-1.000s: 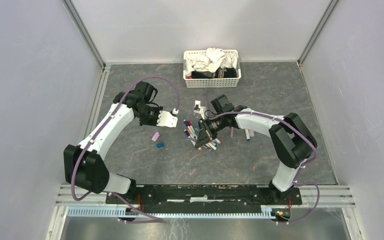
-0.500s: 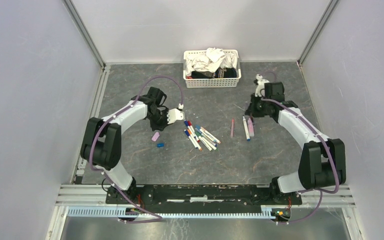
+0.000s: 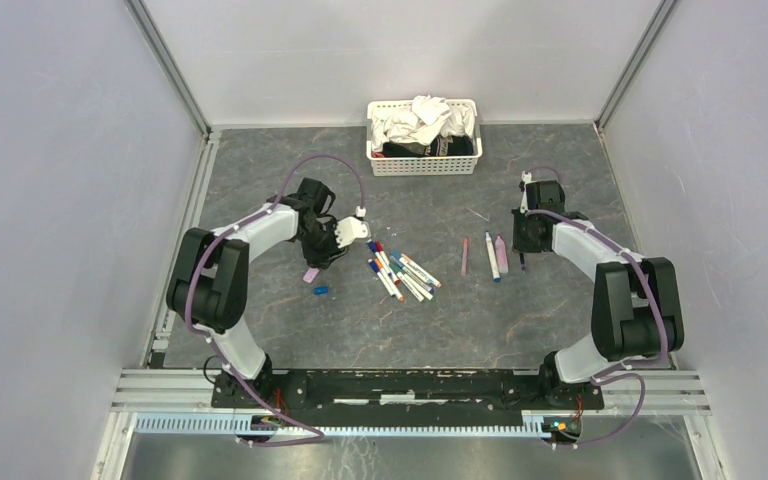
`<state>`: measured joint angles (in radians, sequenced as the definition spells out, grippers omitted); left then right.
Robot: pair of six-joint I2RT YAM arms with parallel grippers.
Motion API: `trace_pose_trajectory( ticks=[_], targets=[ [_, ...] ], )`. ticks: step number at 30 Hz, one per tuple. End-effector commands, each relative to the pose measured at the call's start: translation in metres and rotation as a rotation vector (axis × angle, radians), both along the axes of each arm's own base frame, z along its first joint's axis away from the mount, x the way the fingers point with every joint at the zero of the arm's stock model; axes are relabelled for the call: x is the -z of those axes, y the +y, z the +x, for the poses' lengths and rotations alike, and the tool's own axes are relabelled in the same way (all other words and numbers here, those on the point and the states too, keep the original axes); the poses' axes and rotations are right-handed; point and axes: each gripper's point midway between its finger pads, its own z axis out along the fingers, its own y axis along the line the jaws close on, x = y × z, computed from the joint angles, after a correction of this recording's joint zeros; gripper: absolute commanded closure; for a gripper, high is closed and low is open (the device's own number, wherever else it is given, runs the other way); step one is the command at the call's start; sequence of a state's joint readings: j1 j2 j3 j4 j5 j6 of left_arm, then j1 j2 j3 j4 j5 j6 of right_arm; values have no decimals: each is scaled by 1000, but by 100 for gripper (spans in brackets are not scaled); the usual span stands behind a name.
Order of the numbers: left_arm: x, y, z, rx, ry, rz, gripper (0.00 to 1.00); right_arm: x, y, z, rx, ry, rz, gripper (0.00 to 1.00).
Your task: Open the pen caps
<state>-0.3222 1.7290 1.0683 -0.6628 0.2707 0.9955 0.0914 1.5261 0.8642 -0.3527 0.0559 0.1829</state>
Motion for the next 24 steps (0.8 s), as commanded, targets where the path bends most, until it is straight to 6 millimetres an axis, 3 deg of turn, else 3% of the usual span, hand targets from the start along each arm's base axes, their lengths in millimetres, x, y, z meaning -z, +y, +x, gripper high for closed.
trace_pose_trajectory(
  ticks=[1,3,4,5,11,18,24],
  targets=[
    [-35,-11,13,-64,-58,-82,52,-8,0,11,27,-59,-12,99],
    [-54,-15,17,-80,-69,-114,30,-17,9,16,3,-87,-8,98],
    [-64,-18,20,-96,-77,-130,4,-20,13,18,-9,-91,-11,98],
    [-74,-20,23,-108,-84,-142,1,-22,18,19,-20,-91,-13,98],
    [-133,-24,39,-192,-167,-202,0,-32,57,27,-93,-124,-32,96],
    [-193,-2,58,-305,-377,-199,0,-24,92,29,-147,-113,-27,91],
    [-201,5,50,-320,-380,-217,0,4,102,21,-163,-56,-20,85]
  ],
)
